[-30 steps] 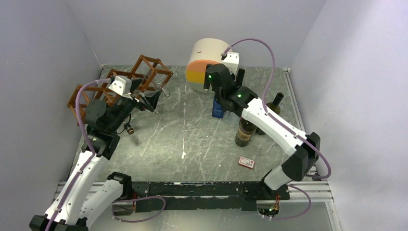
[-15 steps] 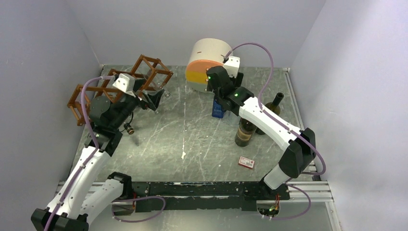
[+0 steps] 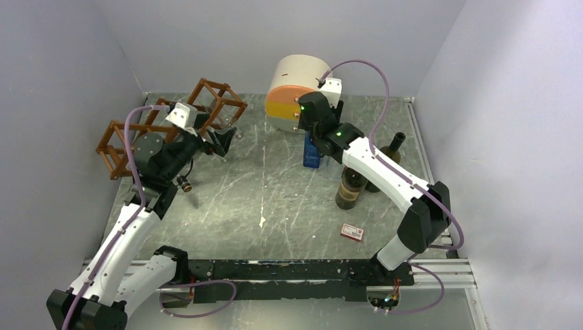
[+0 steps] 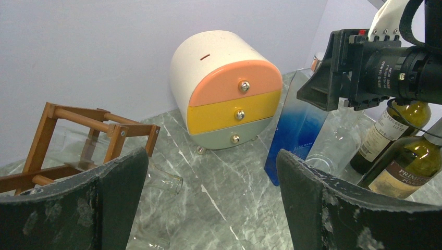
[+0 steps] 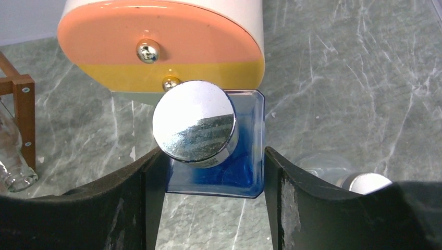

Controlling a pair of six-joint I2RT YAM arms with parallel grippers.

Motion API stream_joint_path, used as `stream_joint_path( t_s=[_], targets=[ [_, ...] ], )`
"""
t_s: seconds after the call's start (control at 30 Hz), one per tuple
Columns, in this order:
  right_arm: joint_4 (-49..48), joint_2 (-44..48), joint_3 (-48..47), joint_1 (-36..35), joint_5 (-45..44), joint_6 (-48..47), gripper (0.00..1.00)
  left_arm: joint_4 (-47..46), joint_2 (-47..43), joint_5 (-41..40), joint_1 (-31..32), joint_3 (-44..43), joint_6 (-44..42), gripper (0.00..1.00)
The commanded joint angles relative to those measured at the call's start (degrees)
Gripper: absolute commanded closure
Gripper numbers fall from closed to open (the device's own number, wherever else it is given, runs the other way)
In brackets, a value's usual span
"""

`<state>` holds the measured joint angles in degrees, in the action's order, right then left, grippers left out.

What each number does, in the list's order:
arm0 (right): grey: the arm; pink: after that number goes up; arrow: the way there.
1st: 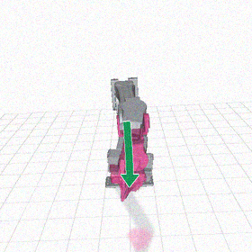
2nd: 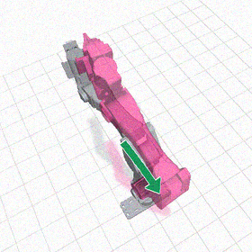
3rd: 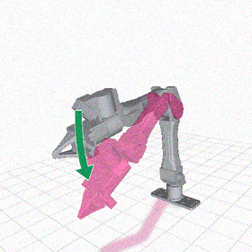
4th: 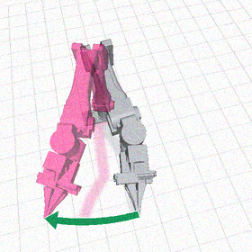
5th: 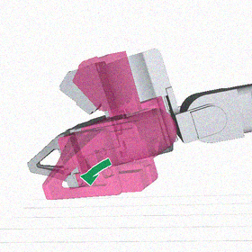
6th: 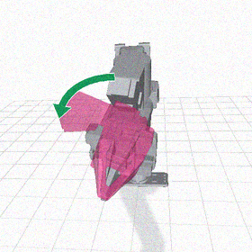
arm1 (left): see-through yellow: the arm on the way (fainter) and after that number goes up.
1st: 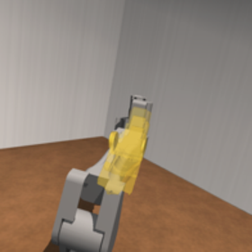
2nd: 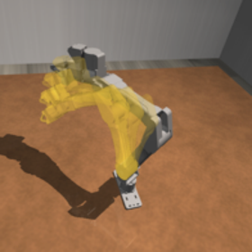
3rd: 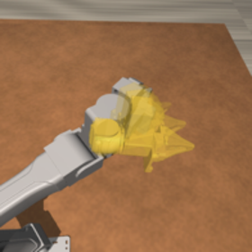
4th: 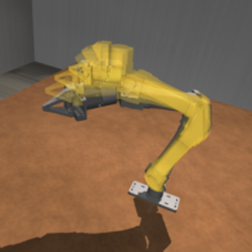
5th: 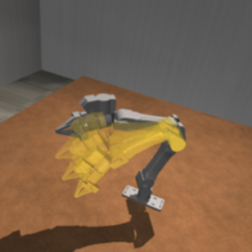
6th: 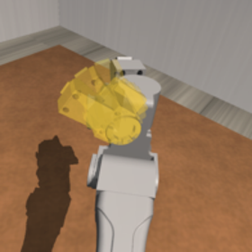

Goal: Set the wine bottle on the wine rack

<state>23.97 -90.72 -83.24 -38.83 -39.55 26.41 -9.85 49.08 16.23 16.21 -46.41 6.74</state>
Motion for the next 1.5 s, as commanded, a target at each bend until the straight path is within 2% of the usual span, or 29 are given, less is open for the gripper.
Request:
stream_joint_path(
  t_s=[0.0, 0.07, 0.1, 0.27, 0.37, 0.5, 0.63, 0.73, 0.87, 0.97, 1.2, 1.47],
  targets=[
    [2.04, -1.85, -0.69, 0.42, 3.66, -2.87, 0.42, -0.54, 0.74, -0.52, -0.39, -0.40, -0.32, 0.03],
    [3.89, -2.34, -1.50, 0.35, 3.67, -3.19, 0.29, -0.61, 0.97, -0.81, -0.39, -0.27, -0.50, 0.03],
    [4.16, -2.33, -1.40, 0.41, 4.08, -3.65, 0.26, -0.61, 1.13, -0.86, -0.39, -0.26, -0.50, 0.03],
    [3.52, -1.70, 0.01, 0.38, 3.84, -4.33, 0.25, -0.40, 1.87, -0.15, -0.35, -0.41, -0.62, 0.03],
    [4.59, -1.77, -0.44, 0.45, 2.46, -4.21, 0.33, -0.03, 2.43, -0.36, -0.23, -0.63, -0.81, 0.03],
    [3.60, -0.65, -0.19, 0.47, 2.93, -5.55, 0.51, 0.12, 2.37, -0.42, 0.09, -0.67, -0.92, 0.03],
    [-2.24, 3.26, 2.14, 0.48, 11.30, -11.52, 0.66, -0.37, 2.04, 2.68, 0.59, -0.30, -2.37, 0.03],
    [-5.34, 7.16, 3.80, 0.47, 20.96, -14.73, 0.67, -1.42, 1.98, 3.31, 1.28, 0.66, -3.88, 0.03],
    [-6.77, 10.92, 4.49, 0.46, 28.07, -15.60, 0.68, -4.21, 1.80, 3.40, 2.12, 2.79, -5.06, 0.03],
    [-7.71, 12.98, 4.88, 0.45, 32.23, -15.56, 0.71, -6.70, 2.15, 6.49, 2.54, 4.26, -5.58, 0.03],
    [-13.68, 17.29, 7.23, 0.45, 38.42, -14.90, 0.76, -9.13, 4.50, 11.22, 5.24, 6.05, -6.13, 0.03],
    [-19.29, 18.85, 6.74, 0.49, 44.33, -9.88, 0.81, -18.16, 7.88, 13.04, 11.90, 10.35, -3.37, 0.03]
  ],
)
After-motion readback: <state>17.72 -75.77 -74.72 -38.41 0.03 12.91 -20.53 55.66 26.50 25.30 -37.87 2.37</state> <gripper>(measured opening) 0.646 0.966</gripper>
